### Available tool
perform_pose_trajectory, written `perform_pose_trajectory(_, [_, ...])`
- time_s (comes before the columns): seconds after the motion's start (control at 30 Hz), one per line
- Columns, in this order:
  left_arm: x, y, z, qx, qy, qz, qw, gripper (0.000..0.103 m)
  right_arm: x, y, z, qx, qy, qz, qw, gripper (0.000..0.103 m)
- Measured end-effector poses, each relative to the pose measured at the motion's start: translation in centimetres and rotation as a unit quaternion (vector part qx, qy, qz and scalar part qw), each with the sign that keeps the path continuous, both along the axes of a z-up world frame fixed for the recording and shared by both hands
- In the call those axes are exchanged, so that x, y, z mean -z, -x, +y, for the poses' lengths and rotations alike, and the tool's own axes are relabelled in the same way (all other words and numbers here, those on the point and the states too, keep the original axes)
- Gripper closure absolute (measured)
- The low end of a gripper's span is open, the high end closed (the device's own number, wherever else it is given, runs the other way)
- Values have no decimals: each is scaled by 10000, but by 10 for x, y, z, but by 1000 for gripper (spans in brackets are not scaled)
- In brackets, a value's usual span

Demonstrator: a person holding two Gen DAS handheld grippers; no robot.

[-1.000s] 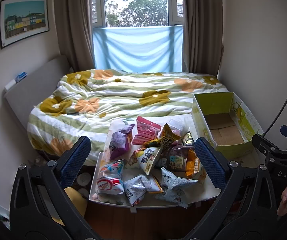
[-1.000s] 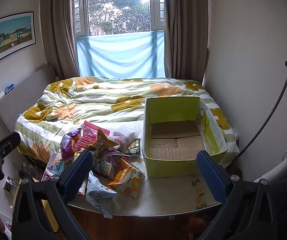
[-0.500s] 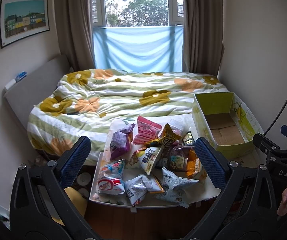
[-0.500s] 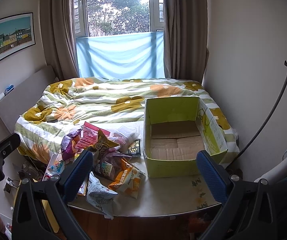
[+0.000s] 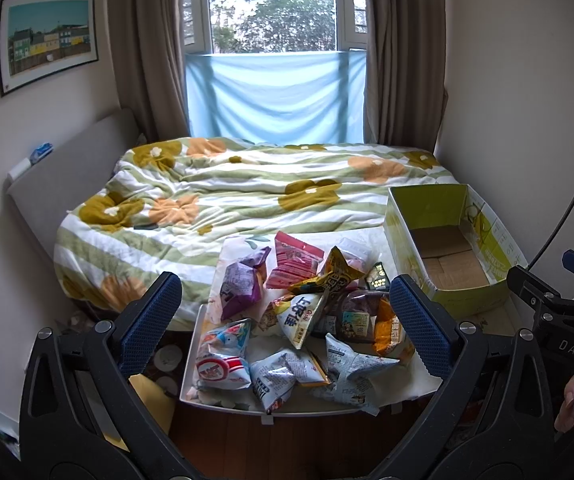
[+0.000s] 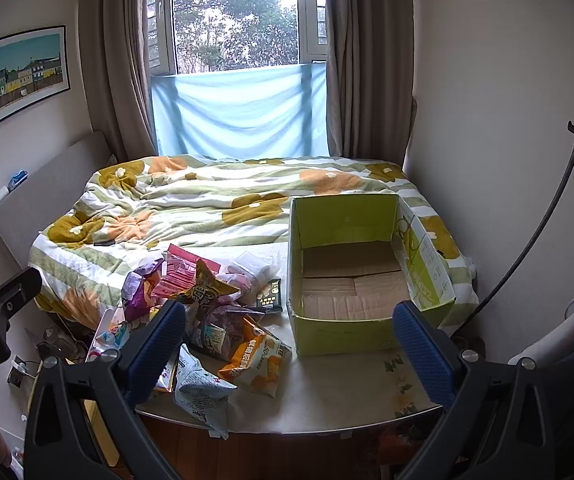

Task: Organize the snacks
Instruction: 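Grasp the orange cake packet with the right tool while the left tool grasps a white printed chip bag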

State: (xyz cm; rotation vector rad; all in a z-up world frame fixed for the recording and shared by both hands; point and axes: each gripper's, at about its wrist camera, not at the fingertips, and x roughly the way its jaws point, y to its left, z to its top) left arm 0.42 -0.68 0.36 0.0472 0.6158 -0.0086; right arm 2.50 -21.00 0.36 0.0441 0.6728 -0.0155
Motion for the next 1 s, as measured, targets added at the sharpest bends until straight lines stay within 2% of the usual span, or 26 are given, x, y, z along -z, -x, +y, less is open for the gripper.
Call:
perform_pose_trajectory(0.47, [7,0,8,30,-24,61,10000,1,1,0,0,-2,-9,10,10000,0])
perform_pose_trajectory(0.67, [11,-13,9,171,-19,199,9997,1,4,-5,4,50,-33,201,9998,0])
perform_pose_trajectory(0.8, [32,-23,6,339,-29,443,9984,1,15,-11,1,99,-23,383,9992,0])
perform_pose_trajectory(1.0, [84,-32,-7,529,-100,1009,9934,1,54,-22,-17,-121,-156,815,9965,0])
